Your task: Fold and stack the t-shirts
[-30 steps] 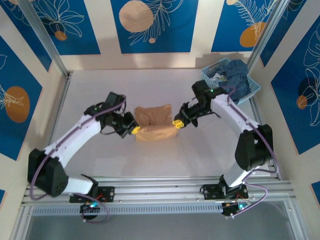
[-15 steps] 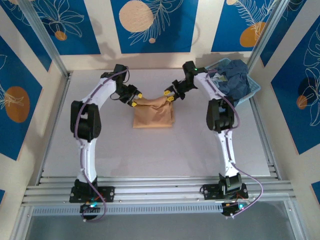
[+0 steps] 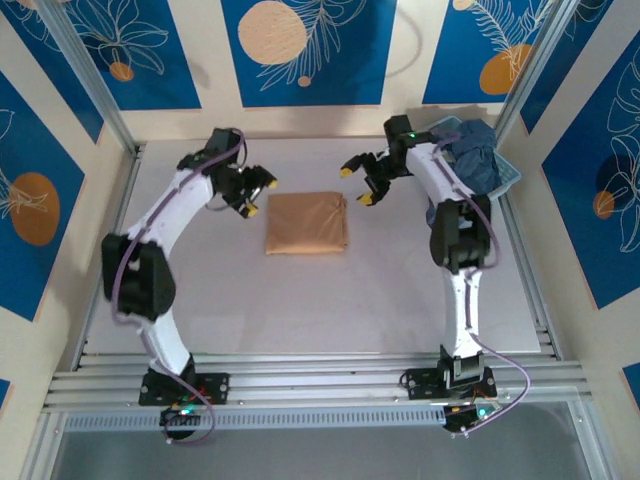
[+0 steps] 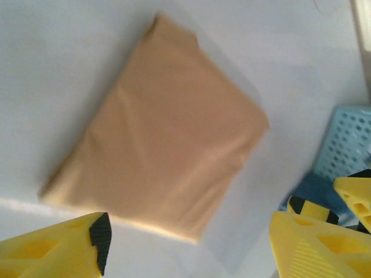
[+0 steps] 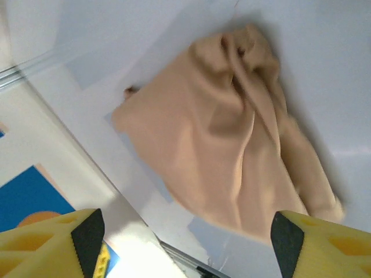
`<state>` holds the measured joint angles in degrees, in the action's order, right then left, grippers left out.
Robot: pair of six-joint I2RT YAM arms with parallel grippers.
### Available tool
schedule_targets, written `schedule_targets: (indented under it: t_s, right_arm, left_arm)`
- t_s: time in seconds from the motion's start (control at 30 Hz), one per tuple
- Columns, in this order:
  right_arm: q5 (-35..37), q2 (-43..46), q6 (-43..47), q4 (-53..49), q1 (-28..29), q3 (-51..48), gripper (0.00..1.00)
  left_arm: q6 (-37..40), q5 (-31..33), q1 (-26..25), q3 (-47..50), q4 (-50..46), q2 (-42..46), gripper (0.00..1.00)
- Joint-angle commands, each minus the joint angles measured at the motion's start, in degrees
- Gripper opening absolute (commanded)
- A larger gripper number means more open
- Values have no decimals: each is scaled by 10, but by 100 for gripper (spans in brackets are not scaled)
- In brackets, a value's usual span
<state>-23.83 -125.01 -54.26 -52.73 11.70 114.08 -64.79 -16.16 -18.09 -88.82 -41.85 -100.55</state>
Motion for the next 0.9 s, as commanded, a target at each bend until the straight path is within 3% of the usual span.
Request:
schedule_targets:
  t_s: [0.0, 0.13, 0.2, 0.27, 0.37, 0.6, 0.73, 0.87]
  right_arm:
    - [31, 137, 33, 65, 11, -139, 75]
    - [24, 291, 25, 165, 20, -342, 71]
    - [12, 350, 20, 210, 21, -416, 70]
    - [-4, 395, 12, 240, 20, -473, 71]
    - [-12, 416, 26, 216, 19, -493, 71]
    - [-32, 432, 53, 191, 1, -496, 71]
    - [-43, 435, 57, 189, -5, -505, 71]
    - [-53, 433, 47, 198, -6, -518, 70]
  left_arm:
    - [-110, 3, -68, 141, 89, 59, 67]
    - [-260, 38, -159, 250, 257, 74, 64]
    - [-313, 64, -185, 272, 312, 54, 68]
    - [-372, 108, -207, 316, 427, 35, 73]
    - [-435, 141, -224, 338, 533, -9, 75]
    - [-479, 173, -243, 311, 609, -95, 73]
    - [-487, 198, -241, 294, 632, -130, 61]
    - [-490, 210, -226, 269, 650, -172, 35]
